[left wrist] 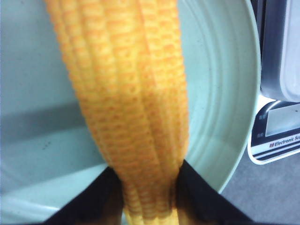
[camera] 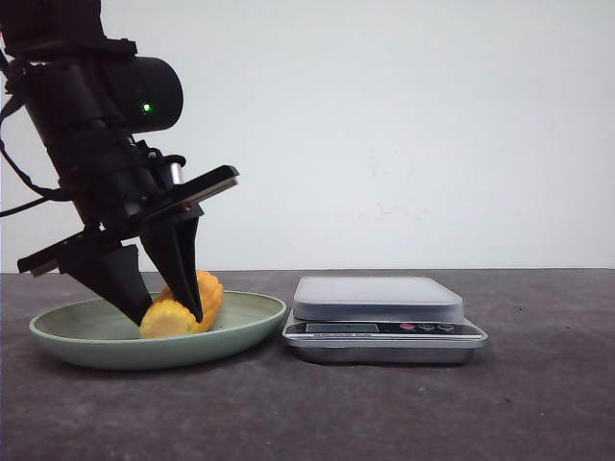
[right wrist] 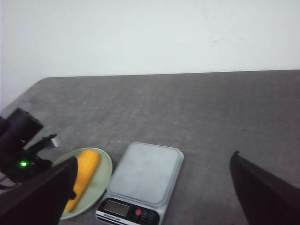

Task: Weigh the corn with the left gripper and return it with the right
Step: 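Lower the left gripper onto the yellow corn cob and grasp it, then lift the corn with the left gripper and carry it over the scale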

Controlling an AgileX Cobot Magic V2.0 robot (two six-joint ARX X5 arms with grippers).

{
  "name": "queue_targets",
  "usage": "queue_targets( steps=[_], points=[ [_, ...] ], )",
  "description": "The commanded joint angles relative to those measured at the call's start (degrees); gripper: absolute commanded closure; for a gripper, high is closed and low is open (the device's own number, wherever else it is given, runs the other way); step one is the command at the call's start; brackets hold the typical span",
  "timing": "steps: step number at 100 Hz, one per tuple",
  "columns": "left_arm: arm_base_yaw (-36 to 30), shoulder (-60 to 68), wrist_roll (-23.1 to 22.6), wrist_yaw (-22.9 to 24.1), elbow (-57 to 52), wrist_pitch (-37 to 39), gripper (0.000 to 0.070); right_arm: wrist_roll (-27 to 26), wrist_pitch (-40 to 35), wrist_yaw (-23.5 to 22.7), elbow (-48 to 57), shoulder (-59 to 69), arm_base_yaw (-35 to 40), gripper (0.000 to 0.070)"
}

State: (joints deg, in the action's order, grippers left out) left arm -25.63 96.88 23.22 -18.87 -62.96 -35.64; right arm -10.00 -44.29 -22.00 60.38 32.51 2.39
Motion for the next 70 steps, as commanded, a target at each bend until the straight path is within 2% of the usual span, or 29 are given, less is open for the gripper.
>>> queue_targets(
  steps=[1,10,24,39,54,70],
  points=[
    [-0.33,-2.95,-1.77,-1.42,-2.89,0.63,0.0700,1.46,0.11,0.87,0.57,0.37,0.35,0.0041],
    [-0.70,-7.43,-2.86,-3.54,-5.22,0.98,0.0700,1.51,0.02,1.29,0.57,0.37,0.55,0.0041],
    [-2.03,-14.75,-4.83,-4.24,-10.75,1.73,0.0700,1.49,0.04,1.29,0.57,0.37,0.57,0.0041],
    [-4.20,-21.44,-6.93,-7.39,-14.69,10.08,0.0700,1.46,0.04,1.29,0.57,0.37,1.33,0.0041],
    [-5.46,-23.91,-4.02,-7.15,-16.83,17.07,0.0700,1.46,0.07,1.29,0.57,0.37,2.19,0.0041],
    [-5.64,-22.58,-1.07,-5.42,-17.14,17.92,0.0700,1.46,0.09,1.31,0.57,0.37,2.84,0.0042]
  ],
)
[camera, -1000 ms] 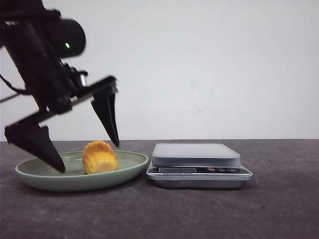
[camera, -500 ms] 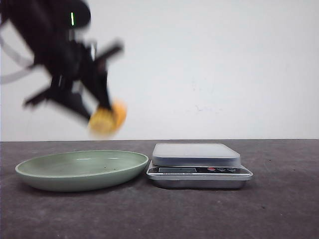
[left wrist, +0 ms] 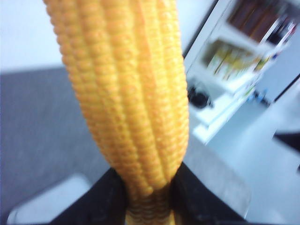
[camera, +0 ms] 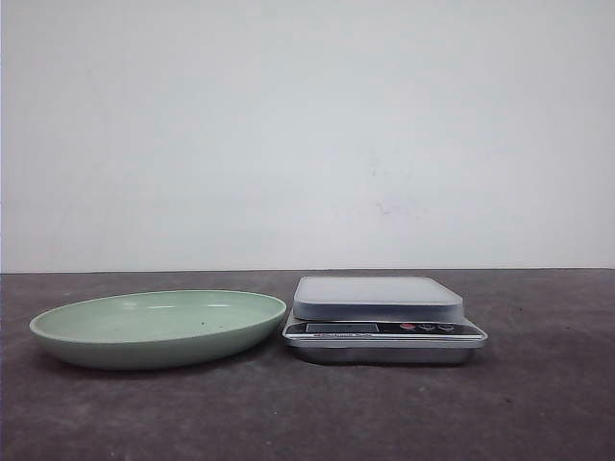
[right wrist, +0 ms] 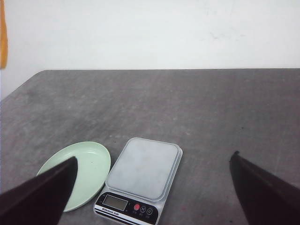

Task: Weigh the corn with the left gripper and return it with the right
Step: 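Lift the corn with the left gripper and carry it over the scale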

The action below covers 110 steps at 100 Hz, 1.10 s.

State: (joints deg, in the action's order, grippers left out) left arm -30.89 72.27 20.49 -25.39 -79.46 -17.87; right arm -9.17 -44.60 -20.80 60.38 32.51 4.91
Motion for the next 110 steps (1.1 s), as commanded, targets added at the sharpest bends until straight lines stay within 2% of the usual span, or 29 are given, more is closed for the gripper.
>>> queue_targets(
  steps=[1,12,43,57,67,75,98,104,110],
  points=[
    [-0.42,2.25,1.77,1.36,-0.63,0.13,0.0700,0.63,0.39,0.11,0.57,0.37,0.37,0.0042],
    [-1.20,5.84,4.02,3.41,-0.63,-0.15,0.0699,0.63,0.39,0.11,0.57,0.37,0.77,0.0042],
    [-4.66,23.65,13.03,2.97,-0.63,-0.52,0.0699,0.66,0.33,0.28,0.57,0.37,1.03,0.0043],
    [-5.14,31.56,18.12,0.35,-0.63,-0.90,0.0699,0.66,-0.07,0.28,0.57,0.37,1.01,0.0043],
    [-5.22,36.11,21.05,-3.23,-0.63,-1.11,0.0699,0.85,-0.90,0.31,0.57,0.37,1.01,0.0043],
    [-5.35,38.71,21.38,-5.14,-0.63,-1.66,0.0699,1.03,-1.44,0.33,0.57,0.37,1.01,0.0043],
    [-5.66,41.83,21.40,-4.90,-0.63,-3.76,0.0696,2.21,-2.62,2.73,0.55,0.37,1.01,0.0043],
    [-5.66,42.01,21.42,-4.90,-0.63,-4.02,0.0641,2.25,-2.71,2.89,0.55,0.37,1.01,0.0042],
    [-5.66,42.01,21.40,-4.90,-0.63,-4.31,0.0523,2.29,-2.71,2.91,0.55,0.37,1.01,0.0043]
  ],
)
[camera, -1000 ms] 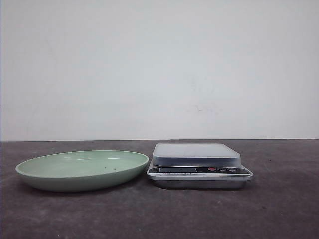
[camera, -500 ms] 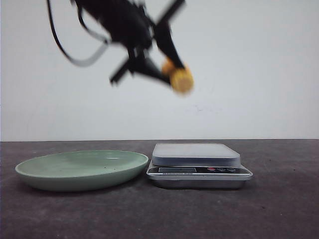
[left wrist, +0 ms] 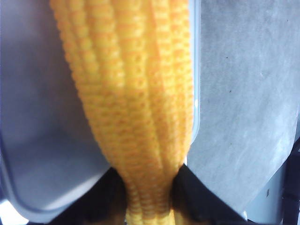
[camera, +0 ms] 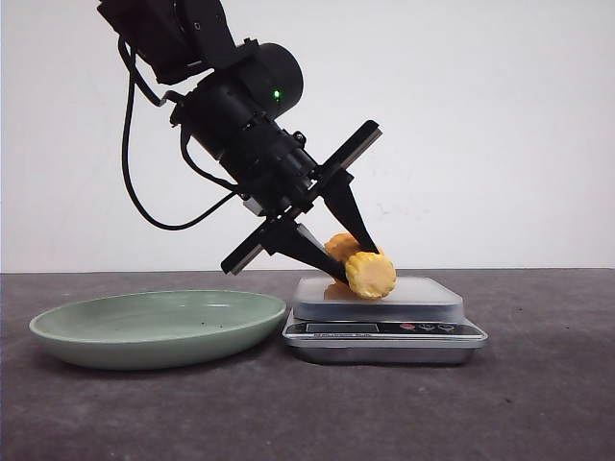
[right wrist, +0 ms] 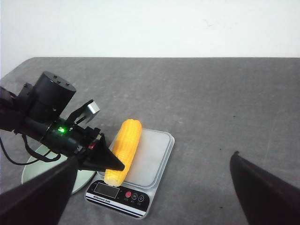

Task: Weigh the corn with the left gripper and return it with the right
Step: 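Lift the corn with the left gripper and carry it over the scale, then lower the corn onto the scale and open the left gripper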

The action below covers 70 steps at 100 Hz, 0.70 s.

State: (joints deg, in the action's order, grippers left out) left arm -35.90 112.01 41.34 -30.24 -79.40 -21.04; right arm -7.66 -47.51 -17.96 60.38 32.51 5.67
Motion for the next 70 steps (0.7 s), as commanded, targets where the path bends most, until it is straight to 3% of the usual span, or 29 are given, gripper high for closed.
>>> queue_targets(
  steps=[1,14,32,41,70],
  points=[
    [-0.66,2.27,0.55,-0.07,-0.70,-1.18,0.0499,0.81,0.20,0.07,0.55,0.37,0.24,0.0043],
    [-0.66,2.27,0.52,-1.55,-0.70,-1.64,0.0240,0.81,0.31,0.09,0.55,0.37,0.24,0.0043],
    [-0.48,1.70,0.52,-3.67,-0.72,-1.90,0.0051,0.81,0.28,0.52,0.52,0.37,0.24,0.0043],
    [-0.46,0.61,0.52,-3.56,-0.72,-1.62,0.0013,0.81,0.26,1.36,0.52,0.37,0.24,0.0043],
    [0.98,-8.50,-0.96,0.76,-0.83,-1.88,0.0014,0.79,-0.17,1.95,0.48,0.37,0.24,0.0043]
  ],
)
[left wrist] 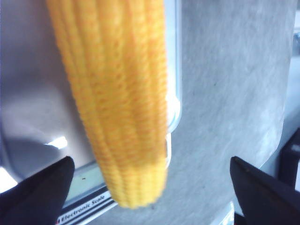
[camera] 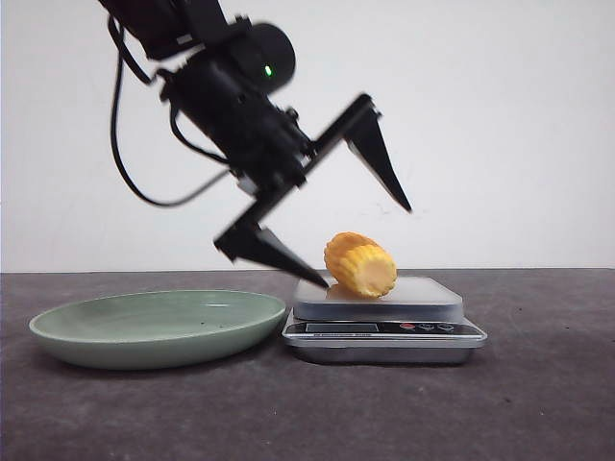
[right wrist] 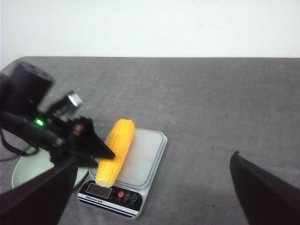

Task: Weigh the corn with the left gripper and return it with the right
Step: 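Lower the corn onto the scale and open the left gripper, then withdraw the left gripper upward away from the scale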

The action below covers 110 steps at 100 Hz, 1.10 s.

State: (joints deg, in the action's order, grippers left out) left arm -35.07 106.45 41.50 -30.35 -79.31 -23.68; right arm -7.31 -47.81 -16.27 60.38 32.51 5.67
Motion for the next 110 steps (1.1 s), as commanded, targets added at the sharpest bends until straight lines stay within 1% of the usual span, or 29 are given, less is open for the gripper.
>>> queue_targets(
  steps=[1,12,16,19,21,32,36,39,52,61,72,83,86,91,95,98,101,104,110],
  points=[
    [0.22,-3.45,-1.27,1.07,-0.92,0.72,0.0014,0.44,0.13,0.26,0.48,0.37,0.24,0.0043],
    [0.94,-9.44,-3.37,3.74,-0.92,-0.39,0.0031,0.22,0.15,0.26,0.48,0.37,0.24,0.0043],
    [1.09,-12.02,-4.50,4.96,-0.92,-1.18,0.0065,0.22,0.13,0.26,0.48,0.37,0.24,0.0043],
    [1.27,-14.16,-5.60,5.90,-0.92,-1.95,0.0128,0.22,0.15,0.24,0.48,0.37,0.24,0.0043],
    [1.36,-15.65,-6.40,6.62,-0.92,-2.54,0.0185,0.20,0.13,0.22,0.46,0.37,0.24,0.0043],
    [1.36,-24.70,-11.72,10.69,-0.92,-6.21,0.0548,-0.13,0.13,0.13,0.46,0.37,0.24,0.0043],
    [1.33,-28.26,-13.77,12.33,-0.92,-7.56,0.0645,-0.22,0.13,-0.15,0.46,0.37,0.24,0.0043],
    [1.27,-31.04,-15.21,13.46,-0.92,-8.55,0.0700,-0.24,0.15,-0.24,0.46,0.37,0.24,0.0043],
    [0.87,-42.91,-18.80,18.64,-0.92,-12.15,0.0700,-0.24,0.20,-0.35,0.46,0.39,0.24,0.0043],
    [0.87,-50.27,-20.24,20.48,-0.92,-14.88,0.0700,-0.28,0.44,-1.09,0.46,0.48,0.24,0.0043],
    [0.87,-58.12,-22.08,22.97,-0.92,-20.26,0.0700,-1.97,2.49,-3.52,0.46,0.81,0.24,0.0043],
    [0.87,-64.89,-24.17,26.51,-0.92,-26.86,0.0700,-5.01,7.89,-7.10,0.46,1.68,0.26,0.0048],
    [0.87,-66.69,-24.37,27.52,-0.90,-28.55,0.0700,-6.16,9.92,-8.37,0.46,2.16,0.24,0.0073],
    [0.87,-69.26,-24.35,29.42,-0.90,-30.95,0.0700,-8.57,13.51,-10.03,0.46,3.04,0.26,0.0140],
    [0.87,-71.12,-24.28,30.88,-0.90,-32.41,0.0700,-11.52,16.57,-11.21,0.48,3.85,0.26,0.0197],
    [0.87,-72.32,-24.28,31.80,-0.90,-33.24,0.0700,-14.12,19.32,-12.63,0.48,4.68,0.35,0.0226],
    [0.87,-73.33,-24.30,32.52,-0.90,-33.81,0.0700,-16.61,22.23,-14.14,0.48,5.68,0.55,0.0243],
    [0.87,-74.20,-24.30,33.18,-0.90,-34.23,0.0700,-19.04,25.35,-15.45,0.48,6.75,0.94,0.0244],
    [0.87,-75.56,-24.33,34.05,-0.90,-34.86,0.0700,-23.28,31.43,-16.37,0.52,9.29,2.32,0.0243]
  ],
)
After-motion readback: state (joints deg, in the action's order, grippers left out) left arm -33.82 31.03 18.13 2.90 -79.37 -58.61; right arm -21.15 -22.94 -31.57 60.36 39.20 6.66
